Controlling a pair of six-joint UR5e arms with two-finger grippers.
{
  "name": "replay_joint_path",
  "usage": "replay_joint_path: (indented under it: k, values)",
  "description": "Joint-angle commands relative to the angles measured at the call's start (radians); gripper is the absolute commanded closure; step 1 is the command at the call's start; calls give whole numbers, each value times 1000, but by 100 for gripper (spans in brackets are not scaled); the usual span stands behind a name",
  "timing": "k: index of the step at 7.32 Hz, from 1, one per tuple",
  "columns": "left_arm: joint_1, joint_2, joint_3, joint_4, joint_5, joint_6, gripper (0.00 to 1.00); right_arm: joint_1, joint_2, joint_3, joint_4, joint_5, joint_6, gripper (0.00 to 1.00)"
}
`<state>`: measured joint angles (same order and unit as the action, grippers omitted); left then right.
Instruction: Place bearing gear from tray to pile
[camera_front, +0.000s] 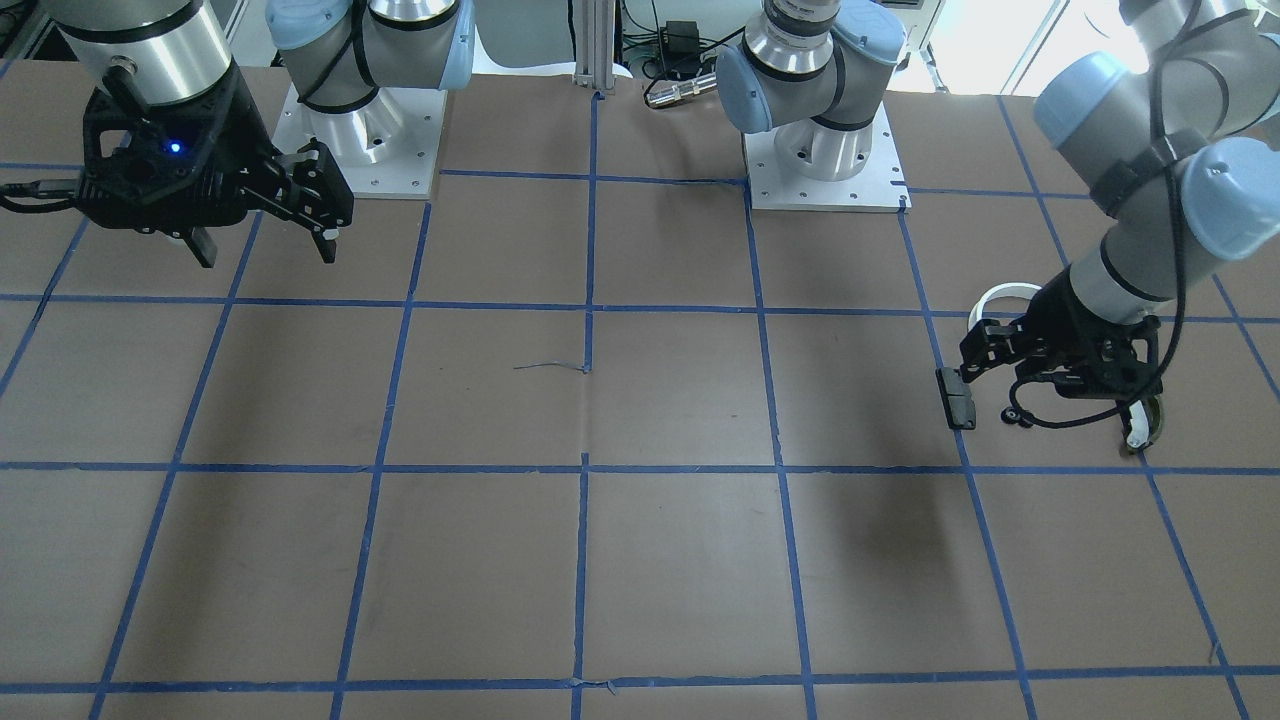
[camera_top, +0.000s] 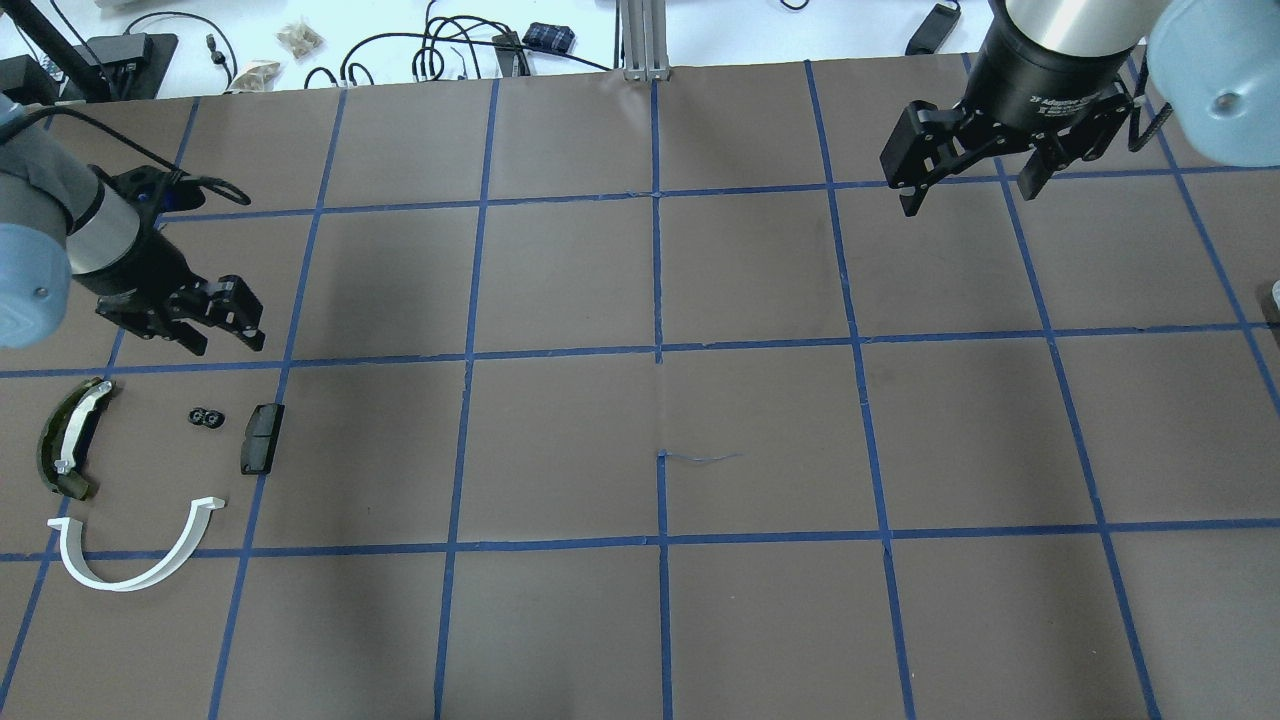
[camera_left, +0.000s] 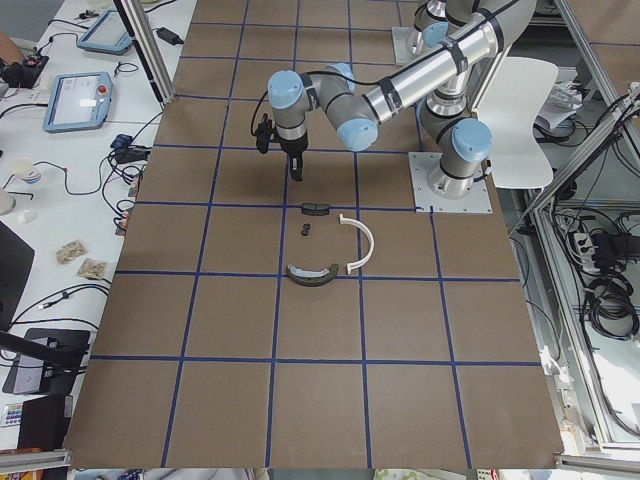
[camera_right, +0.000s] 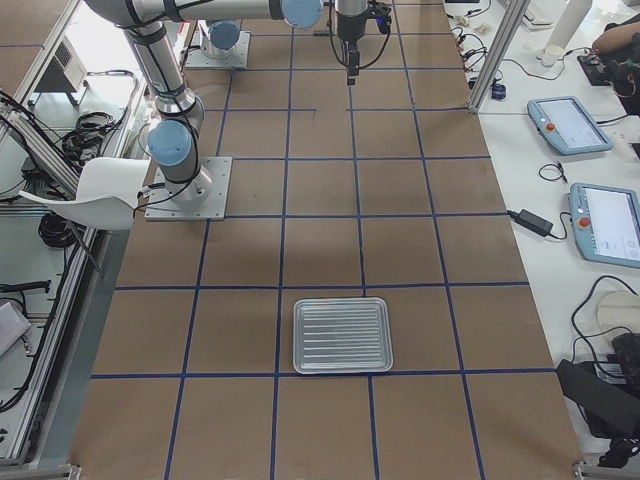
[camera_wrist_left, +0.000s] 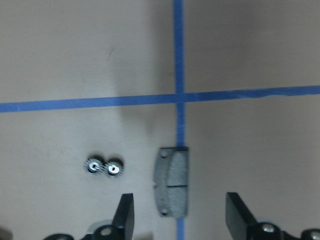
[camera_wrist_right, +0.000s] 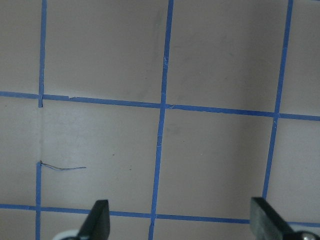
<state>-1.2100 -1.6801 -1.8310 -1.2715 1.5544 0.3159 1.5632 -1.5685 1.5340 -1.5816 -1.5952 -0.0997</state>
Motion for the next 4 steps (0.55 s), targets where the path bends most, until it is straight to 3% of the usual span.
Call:
replay_joint_path:
  k: [1,2,4]
  values:
    - [-252,11,196,-173,79,-332,26,0,-1,-2,2,-5,0,0]
    - [-334,20,298,-265,70,-366,23,0,-2,0,2,-3,3,0]
    - [-379,66,444,-415,3,-376,15,0,-1,-2,0,-6,0,0]
